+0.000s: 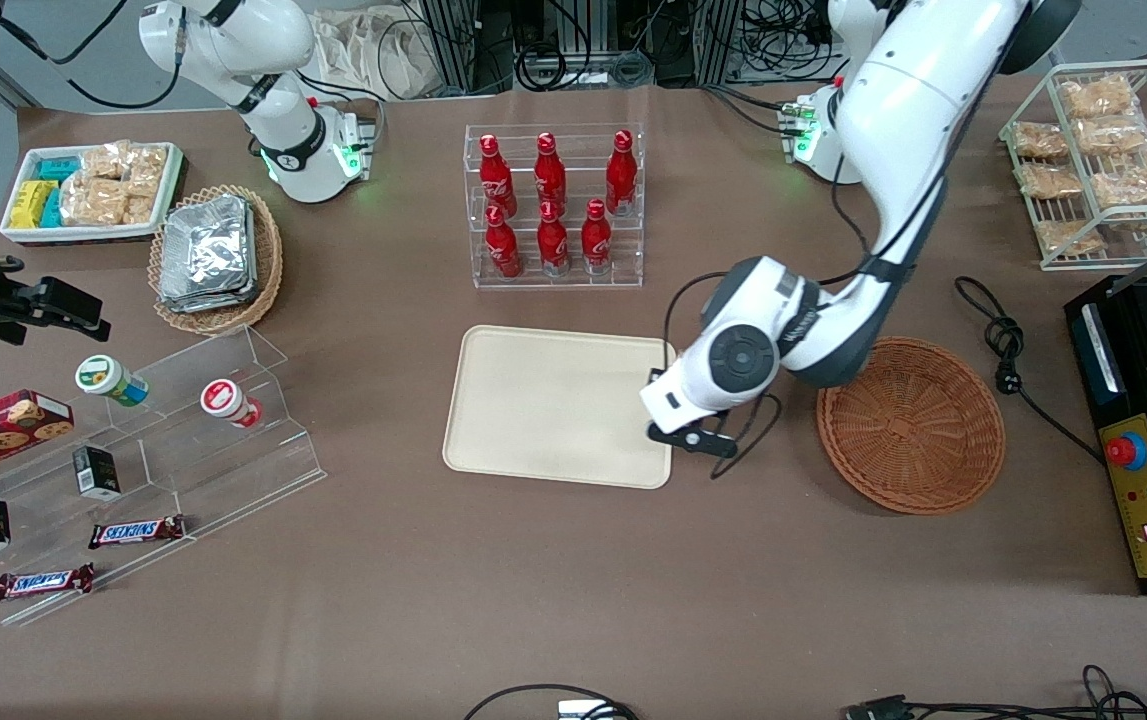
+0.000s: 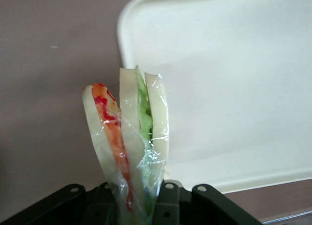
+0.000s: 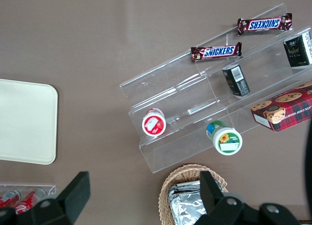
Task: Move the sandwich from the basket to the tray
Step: 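Lift the sandwich and carry it with the left gripper over the cream tray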
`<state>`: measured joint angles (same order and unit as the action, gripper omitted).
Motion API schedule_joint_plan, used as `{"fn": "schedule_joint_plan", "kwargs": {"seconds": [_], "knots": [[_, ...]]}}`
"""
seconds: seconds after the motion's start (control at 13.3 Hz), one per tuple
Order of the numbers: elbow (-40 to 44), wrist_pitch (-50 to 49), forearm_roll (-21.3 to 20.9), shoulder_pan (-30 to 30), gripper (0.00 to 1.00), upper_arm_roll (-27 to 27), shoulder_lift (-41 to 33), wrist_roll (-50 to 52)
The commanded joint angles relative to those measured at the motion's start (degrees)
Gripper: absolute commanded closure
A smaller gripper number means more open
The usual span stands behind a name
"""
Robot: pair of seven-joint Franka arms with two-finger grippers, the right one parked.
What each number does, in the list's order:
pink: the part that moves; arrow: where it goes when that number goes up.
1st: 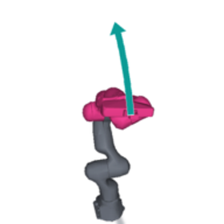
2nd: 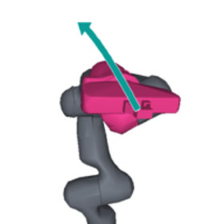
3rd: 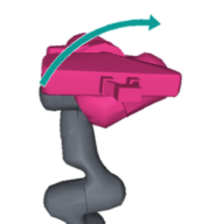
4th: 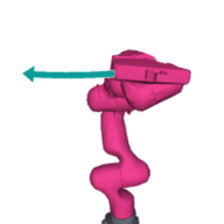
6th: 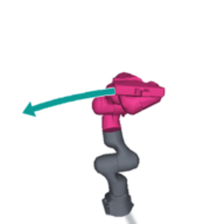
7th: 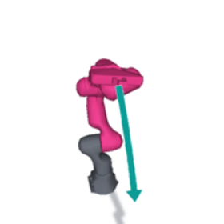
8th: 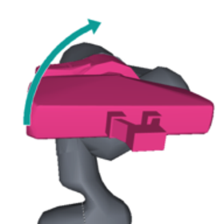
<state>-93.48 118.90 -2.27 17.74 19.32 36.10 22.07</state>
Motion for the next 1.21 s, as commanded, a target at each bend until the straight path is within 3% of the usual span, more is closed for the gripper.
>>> {"fn": "schedule_joint_plan", "kwargs": {"seconds": [0.0,0.3,0.38,0.45,0.53,0.83,1.13], "knots": [[3.9,0.9,-0.6,3.2,0.89,-0.5,3.4,3.6],[5.2,3.5,-4.2,5.7,0.86,-0.7,6.8,3.9],[5.2,4.1,-4.5,5.6,0.78,-0.7,7.1,3.9],[5.2,4.1,-4.5,5.6,0.32,-0.7,7.2,3.8],[5.2,4.1,-4.6,5.5,0.00,-0.8,7.1,3.5],[6.0,1.9,-4.4,4.1,0.00,-0.9,4.9,3.6],[11.3,-12.6,-3.5,0.3,0.00,-0.8,-2.2,3.1]]}}
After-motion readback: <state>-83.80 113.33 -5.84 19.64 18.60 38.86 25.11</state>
